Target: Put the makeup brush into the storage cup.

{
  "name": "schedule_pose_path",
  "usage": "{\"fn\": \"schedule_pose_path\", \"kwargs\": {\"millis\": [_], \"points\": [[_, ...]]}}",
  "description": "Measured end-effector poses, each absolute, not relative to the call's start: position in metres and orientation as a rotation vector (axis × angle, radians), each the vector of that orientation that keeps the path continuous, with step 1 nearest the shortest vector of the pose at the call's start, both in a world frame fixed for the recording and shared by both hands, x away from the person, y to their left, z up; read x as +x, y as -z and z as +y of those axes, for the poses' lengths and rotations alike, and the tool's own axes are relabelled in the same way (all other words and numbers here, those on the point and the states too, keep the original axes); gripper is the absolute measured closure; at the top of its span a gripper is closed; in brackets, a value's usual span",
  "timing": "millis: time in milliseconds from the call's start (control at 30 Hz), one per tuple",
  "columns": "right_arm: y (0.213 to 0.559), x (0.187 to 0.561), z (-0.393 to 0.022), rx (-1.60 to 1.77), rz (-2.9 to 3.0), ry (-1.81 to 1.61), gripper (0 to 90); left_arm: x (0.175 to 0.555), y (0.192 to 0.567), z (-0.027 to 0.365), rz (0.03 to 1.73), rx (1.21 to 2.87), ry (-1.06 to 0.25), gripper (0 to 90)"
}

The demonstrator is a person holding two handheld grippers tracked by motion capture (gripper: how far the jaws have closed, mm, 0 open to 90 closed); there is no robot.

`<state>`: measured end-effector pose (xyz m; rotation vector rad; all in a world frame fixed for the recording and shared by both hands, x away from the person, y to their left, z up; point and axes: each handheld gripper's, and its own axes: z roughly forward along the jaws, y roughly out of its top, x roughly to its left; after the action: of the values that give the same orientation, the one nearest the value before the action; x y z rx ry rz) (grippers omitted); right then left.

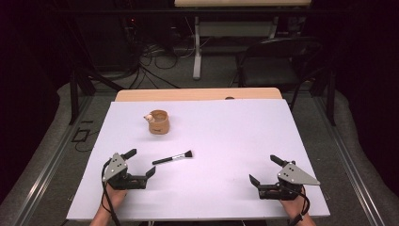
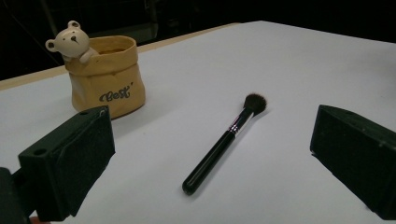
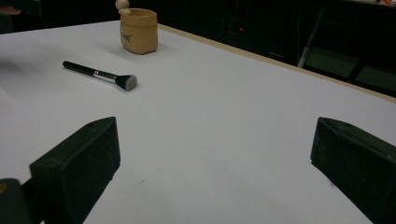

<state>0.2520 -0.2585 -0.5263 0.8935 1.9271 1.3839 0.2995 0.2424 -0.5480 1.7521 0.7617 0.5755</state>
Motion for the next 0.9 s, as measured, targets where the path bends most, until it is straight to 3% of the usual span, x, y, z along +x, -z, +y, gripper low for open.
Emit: {"fn": "schedule_pose_path", "kwargs": {"millis": [900], "points": [[0.524, 0.247, -0.264, 0.893, 1.925, -1.389, 0.8, 0.344, 0.541, 0.233, 0.74, 1.777, -0.543, 0.0]]}}
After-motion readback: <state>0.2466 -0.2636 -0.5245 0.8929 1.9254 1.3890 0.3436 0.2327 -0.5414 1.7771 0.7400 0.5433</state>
